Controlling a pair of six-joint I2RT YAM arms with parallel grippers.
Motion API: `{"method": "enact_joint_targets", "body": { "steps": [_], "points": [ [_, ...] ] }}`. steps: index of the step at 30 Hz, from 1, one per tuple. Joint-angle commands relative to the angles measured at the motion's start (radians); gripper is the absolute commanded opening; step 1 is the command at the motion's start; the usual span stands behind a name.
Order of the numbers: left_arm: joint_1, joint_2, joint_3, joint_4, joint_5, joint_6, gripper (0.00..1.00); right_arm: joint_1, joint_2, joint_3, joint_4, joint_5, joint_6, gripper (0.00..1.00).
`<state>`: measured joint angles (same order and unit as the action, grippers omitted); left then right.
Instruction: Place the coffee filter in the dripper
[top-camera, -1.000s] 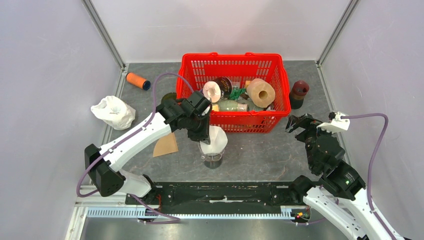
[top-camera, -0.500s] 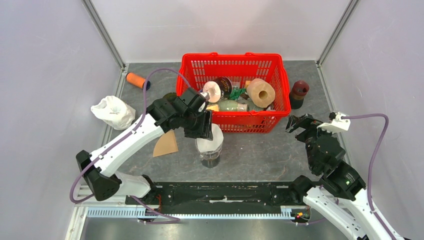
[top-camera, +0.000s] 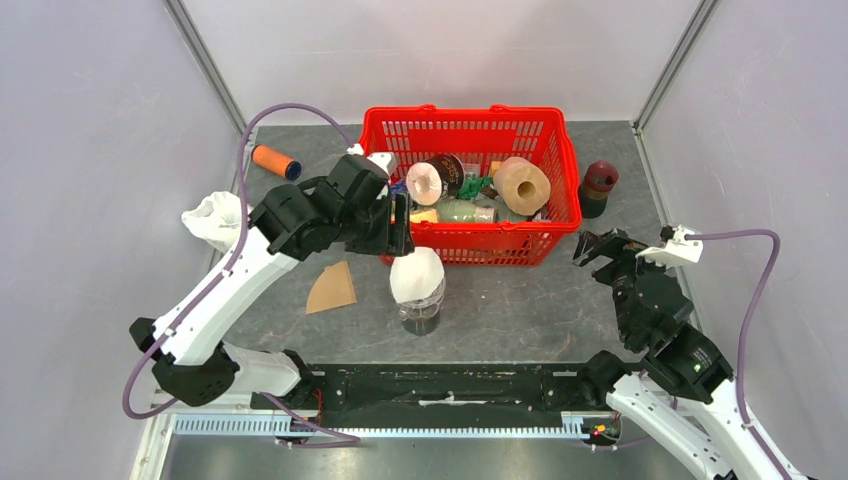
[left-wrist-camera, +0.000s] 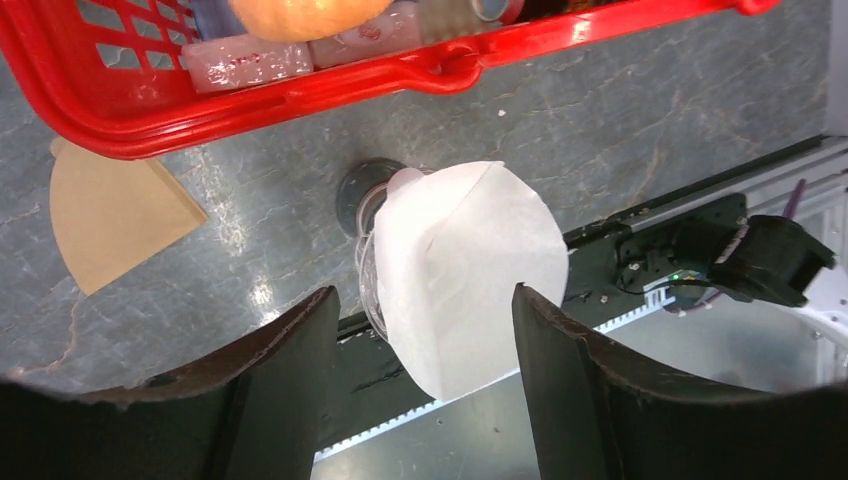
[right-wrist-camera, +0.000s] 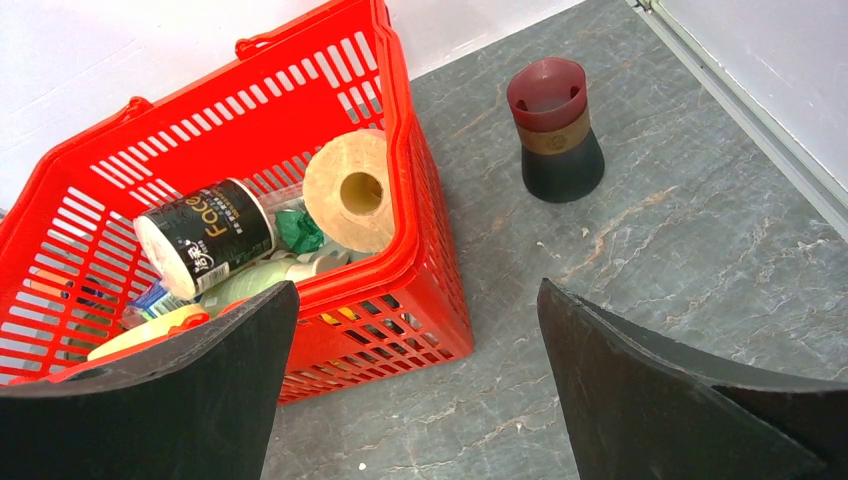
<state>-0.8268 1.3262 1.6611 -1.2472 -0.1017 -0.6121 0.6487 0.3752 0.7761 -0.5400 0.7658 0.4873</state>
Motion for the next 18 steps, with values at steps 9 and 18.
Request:
{"method": "enact_joint_targets", "body": {
  "steps": [9, 18],
  "points": [
    [-0.100, 0.065, -0.026, 0.031, 0.113, 0.049, 0.32, 0.000, -0.026, -0.009, -0.004, 0.061, -0.014, 0.97],
    [-0.162, 0.100, -0.142, 0.080, 0.013, -0.004, 0.17, 0.000, -0.032, -0.012, -0.013, 0.064, -0.011, 0.97]
  ]
}}
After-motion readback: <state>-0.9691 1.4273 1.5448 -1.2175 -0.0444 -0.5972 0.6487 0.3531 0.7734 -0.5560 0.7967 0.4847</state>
